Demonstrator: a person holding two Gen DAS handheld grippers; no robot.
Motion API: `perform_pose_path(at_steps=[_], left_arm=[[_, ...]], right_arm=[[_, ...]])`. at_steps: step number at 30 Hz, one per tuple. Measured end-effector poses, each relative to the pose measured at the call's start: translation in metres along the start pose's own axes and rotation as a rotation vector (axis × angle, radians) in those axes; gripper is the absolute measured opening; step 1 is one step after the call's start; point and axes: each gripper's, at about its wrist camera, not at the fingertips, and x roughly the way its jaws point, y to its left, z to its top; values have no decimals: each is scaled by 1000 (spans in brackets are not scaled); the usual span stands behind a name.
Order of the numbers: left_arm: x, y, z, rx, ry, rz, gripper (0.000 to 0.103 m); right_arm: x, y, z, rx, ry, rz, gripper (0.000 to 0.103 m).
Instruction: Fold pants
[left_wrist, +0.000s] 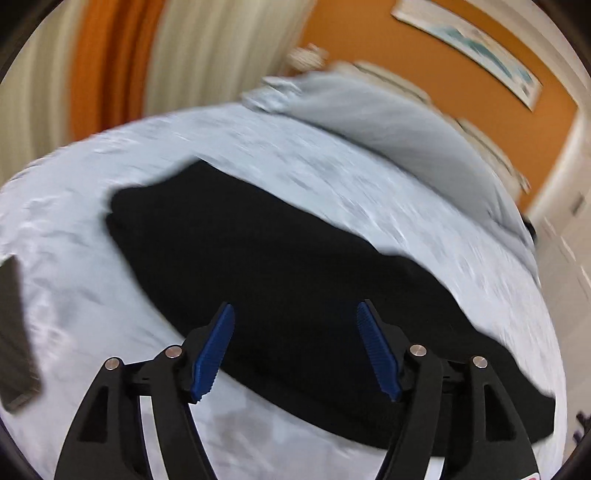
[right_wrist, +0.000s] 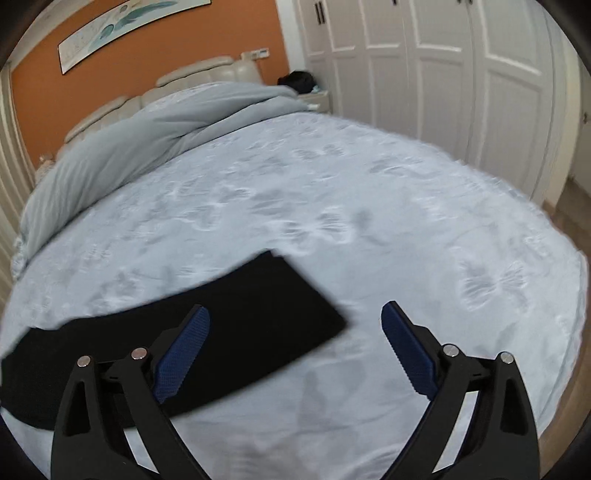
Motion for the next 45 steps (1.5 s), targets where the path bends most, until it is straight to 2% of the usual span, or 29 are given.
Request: perform_pose_path(at_steps=[1, 2, 3, 4, 5, 7, 9, 11, 13, 14, 15, 16, 17, 19, 21, 23, 24, 25, 28, 30, 34, 36, 37, 38, 39, 40, 41, 43, 45], left_arm=[[5, -11, -7, 34, 18, -13, 68], [8, -20, -13, 57, 26, -16, 68], [12, -26, -17, 79, 30, -23, 68], [16, -32, -22, 101, 33, -31, 69], [17, -35, -26, 111, 34, -33, 72], [24, -39, -31, 147, 28, -30, 77], [22, -42, -40, 178, 13, -22, 77], [24, -44, -43, 204, 16, 16, 77], [17, -43, -40, 189, 41, 18, 77], [13, -42, -37, 174, 46, 5, 78], [8, -41, -35, 161, 36, -15, 79], [5, -39, -34, 155, 15, -31, 86], [3, -36, -33, 153, -5, -31, 86], [5, -29, -32, 160, -7, -12, 86], [10, -21, -24, 148, 14, -6, 86], [12, -13, -17, 111, 22, 4, 86], [15, -10, -14, 91, 35, 3, 86], [18, -8, -14, 80, 44, 5, 86], [28, -3, -17, 59, 83, 35, 86], [31, -3, -20, 55, 96, 43, 86], [23, -2, -19, 69, 70, 90, 86], [18, 9, -12, 29, 60, 101, 86], [14, 22, -6, -15, 60, 91, 86], [11, 35, -1, -65, 69, 80, 86], [10, 46, 3, -107, 78, 71, 86], [11, 63, 8, -170, 91, 58, 86], [14, 77, 10, -227, 110, 64, 86], [22, 94, 12, -299, 144, 69, 85], [35, 94, 8, -312, 195, 37, 81]], right_arm=[[4, -11, -7, 19, -11, 15, 85], [17, -22, -10, 65, 50, 17, 73], [26, -26, -7, 93, 94, 49, 71], [31, -29, -3, 110, 92, 100, 71], [35, -28, 0, 103, 83, 94, 71], [52, -21, 3, 43, 132, 50, 72], [71, -12, -1, 22, 199, 33, 72], [79, -4, -7, 12, 231, 58, 73], [82, 5, -10, -2, 233, 39, 74], [84, 10, -11, -13, 226, 21, 66], [85, 14, -13, -23, 221, 24, 53], [86, 19, -13, -33, 222, 22, 21], [85, 23, -14, -42, 224, 26, 14], [68, 30, -7, -42, 167, 43, 14], [40, 34, 7, -45, 59, 48, 14], [27, 30, 13, -43, 3, 14, 14], [32, 27, 12, -52, 14, -18, 15], [50, 20, 6, -57, 78, -58, 15], [82, 1, -8, 15, 208, -46, 15], [80, -4, -5, 51, 209, -18, 19], [78, -1, -4, 36, 199, -47, 23], [73, -2, -3, 54, 190, -73, 28], [70, 0, -1, 56, 173, -92, 35], [60, 2, 3, 52, 134, -117, 55], [50, 6, 5, 51, 96, -126, 67], [41, 9, 7, 49, 61, -119, 87], [30, 17, 6, 38, 18, -91, 88], [23, 34, 5, -16, -5, -55, 88], [22, 56, 1, -88, -13, -60, 88]])
